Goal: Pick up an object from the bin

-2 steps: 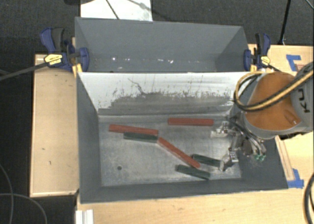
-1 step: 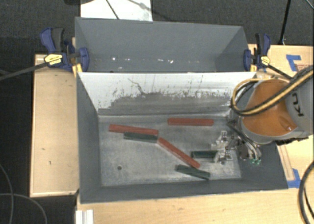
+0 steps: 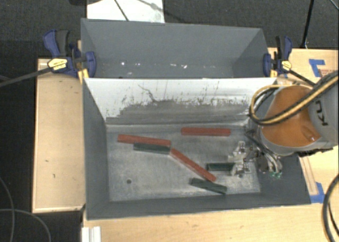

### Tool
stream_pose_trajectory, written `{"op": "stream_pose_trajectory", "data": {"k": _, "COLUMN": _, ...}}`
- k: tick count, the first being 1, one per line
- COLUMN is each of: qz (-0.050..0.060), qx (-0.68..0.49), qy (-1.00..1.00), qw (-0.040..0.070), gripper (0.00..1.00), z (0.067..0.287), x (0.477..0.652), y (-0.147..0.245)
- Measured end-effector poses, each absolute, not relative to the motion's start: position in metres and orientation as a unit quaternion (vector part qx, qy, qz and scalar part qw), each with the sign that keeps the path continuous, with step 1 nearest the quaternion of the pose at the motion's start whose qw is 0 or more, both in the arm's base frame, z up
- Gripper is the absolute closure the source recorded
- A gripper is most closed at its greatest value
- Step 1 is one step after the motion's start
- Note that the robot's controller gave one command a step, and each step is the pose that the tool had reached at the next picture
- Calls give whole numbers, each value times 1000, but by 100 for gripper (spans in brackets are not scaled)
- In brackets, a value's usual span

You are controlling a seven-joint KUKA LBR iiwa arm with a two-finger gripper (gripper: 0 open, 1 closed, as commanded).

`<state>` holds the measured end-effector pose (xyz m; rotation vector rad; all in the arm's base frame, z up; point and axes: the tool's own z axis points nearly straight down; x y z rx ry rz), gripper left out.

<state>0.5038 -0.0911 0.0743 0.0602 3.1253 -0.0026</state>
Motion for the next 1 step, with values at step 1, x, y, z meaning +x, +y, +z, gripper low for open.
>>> {"op": "stream_pose_trajectory", "data": {"k": 1, "qz": 0, "qx": -31, "qy": 1000, "qw": 2, "gripper": 100, "z": 223, "x": 544, "y": -85}}
